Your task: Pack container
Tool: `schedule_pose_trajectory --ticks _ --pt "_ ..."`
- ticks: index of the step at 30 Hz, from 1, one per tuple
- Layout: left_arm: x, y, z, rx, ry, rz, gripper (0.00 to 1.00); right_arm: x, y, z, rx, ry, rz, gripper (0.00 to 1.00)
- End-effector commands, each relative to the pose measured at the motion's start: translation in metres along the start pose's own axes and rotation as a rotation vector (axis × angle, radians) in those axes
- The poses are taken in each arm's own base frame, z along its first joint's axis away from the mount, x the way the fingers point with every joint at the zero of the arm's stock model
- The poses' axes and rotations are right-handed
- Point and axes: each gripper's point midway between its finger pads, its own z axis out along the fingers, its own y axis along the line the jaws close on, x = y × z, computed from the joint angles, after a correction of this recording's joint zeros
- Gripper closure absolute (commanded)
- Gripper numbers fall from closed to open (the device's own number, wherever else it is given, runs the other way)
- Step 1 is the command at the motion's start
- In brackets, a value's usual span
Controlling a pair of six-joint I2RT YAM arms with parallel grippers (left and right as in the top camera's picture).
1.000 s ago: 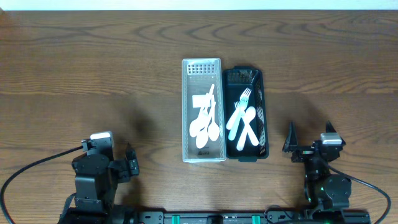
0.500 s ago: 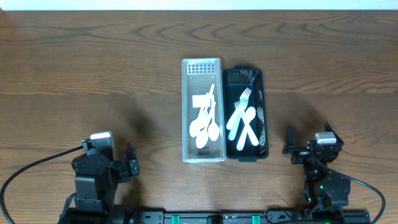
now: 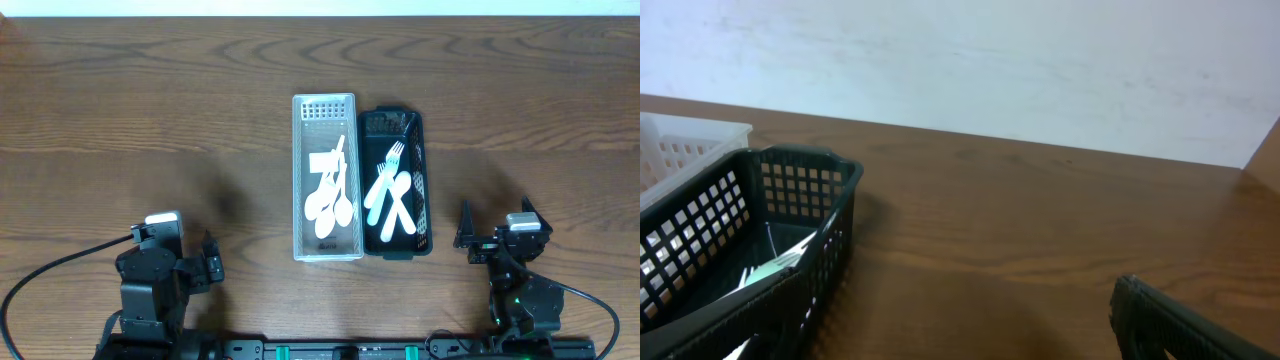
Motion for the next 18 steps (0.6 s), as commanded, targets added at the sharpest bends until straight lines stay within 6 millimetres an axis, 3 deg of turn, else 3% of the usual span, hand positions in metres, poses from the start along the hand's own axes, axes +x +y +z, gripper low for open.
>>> schedule_pose_trajectory --ticks 1,6,12,18 --pt "0.001 0.001 0.001 -0.006 0.003 0.010 0.02 0.000 0.000 0.000 -0.001 -0.003 -0.011 0.01" --pt "0.001 0.006 -0.001 -0.022 -0.009 0.017 0.02 0.000 0.000 0.000 -0.001 -0.003 -0.011 0.01" --pt "-0.004 0.019 -0.010 -0.052 -0.182 -0.067 0.02 0.000 0.000 0.000 -0.001 -0.003 -0.011 0.01" --pt "-0.018 0.027 0.011 -0.086 -0.388 -0.118 0.02 0.000 0.000 0.000 -0.001 -0.003 -0.011 0.01"
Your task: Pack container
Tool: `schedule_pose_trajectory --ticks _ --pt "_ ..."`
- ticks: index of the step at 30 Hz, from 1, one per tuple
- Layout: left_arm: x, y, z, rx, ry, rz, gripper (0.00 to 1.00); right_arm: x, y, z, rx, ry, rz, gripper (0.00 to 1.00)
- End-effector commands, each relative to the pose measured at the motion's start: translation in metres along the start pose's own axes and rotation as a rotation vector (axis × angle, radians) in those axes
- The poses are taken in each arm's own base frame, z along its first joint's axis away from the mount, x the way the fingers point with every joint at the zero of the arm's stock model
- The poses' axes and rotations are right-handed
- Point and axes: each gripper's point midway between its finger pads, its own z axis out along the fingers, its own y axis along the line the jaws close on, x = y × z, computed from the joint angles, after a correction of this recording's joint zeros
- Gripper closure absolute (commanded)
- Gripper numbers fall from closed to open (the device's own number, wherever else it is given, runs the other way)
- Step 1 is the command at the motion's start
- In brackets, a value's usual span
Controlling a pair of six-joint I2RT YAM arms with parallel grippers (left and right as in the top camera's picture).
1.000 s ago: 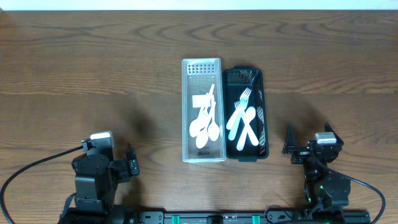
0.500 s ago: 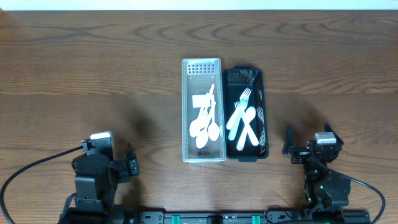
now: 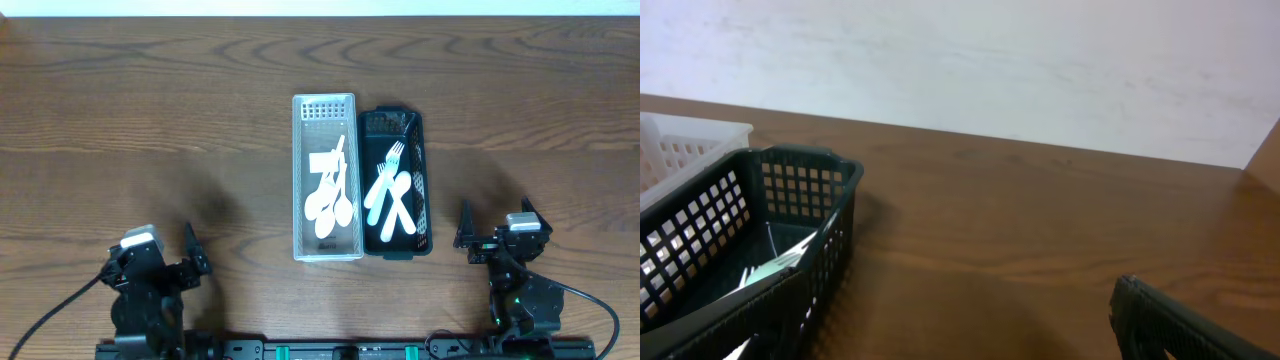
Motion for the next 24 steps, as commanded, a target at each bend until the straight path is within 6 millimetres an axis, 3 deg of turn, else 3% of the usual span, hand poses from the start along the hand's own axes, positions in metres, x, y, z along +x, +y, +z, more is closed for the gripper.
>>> schedule_pose_trajectory --ticks 1,9,15,20,24 --pt "0.007 0.001 0.016 -0.008 -0.048 0.001 0.02 0.000 0.000 0.000 0.000 -0.003 -0.011 0.01" --pt "-0.010 -0.003 0.040 -0.005 -0.290 0.040 0.02 0.000 0.000 0.000 0.000 -0.003 -0.011 0.01" --pt "0.004 -0.003 0.049 -0.006 -0.272 0.043 0.02 0.000 0.000 0.000 -0.001 -0.003 -0.011 0.01" --pt "0.035 -0.018 0.057 0.082 -0.170 0.070 0.02 0.000 0.000 0.000 -0.001 -0.003 -0.011 0.01" --pt "0.036 -0.024 0.057 0.121 -0.167 0.074 0.02 0.000 0.000 0.000 -0.001 -0.003 -0.011 0.01"
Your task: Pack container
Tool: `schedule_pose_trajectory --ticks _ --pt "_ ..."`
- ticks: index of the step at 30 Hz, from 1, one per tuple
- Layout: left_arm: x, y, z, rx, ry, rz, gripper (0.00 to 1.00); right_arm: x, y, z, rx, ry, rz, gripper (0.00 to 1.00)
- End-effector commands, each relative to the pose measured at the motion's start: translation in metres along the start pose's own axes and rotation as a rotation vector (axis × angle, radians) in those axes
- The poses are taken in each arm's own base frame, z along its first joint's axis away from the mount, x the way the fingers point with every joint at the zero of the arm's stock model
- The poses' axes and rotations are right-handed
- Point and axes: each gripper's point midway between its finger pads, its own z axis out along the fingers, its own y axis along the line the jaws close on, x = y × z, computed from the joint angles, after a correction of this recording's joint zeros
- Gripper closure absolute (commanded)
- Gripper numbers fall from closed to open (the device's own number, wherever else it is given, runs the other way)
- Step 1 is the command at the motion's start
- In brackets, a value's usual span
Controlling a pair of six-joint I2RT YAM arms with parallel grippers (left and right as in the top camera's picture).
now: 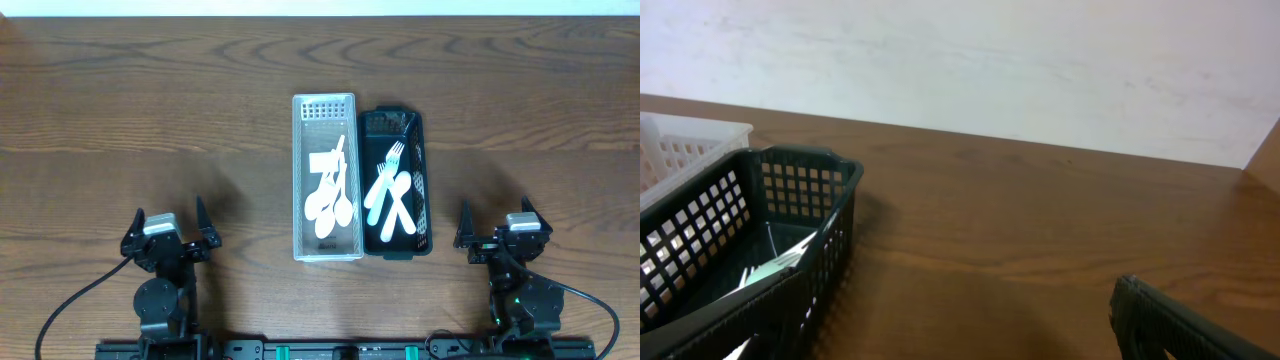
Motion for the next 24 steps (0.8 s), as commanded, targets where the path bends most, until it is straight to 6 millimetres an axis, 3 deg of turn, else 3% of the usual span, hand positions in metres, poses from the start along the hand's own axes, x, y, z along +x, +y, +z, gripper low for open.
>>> schedule_pose_trajectory --ticks 1,24 --pt "0.0194 -0.0079 0.0008 0.048 0.057 0.014 0.02 0.0001 -0.0004 -0.0004 0.000 -0.003 -0.011 0.01" --pt "0.0197 -0.0107 0.0007 0.061 0.059 -0.012 0.02 0.0001 -0.0004 -0.0004 0.000 -0.003 -0.011 0.01"
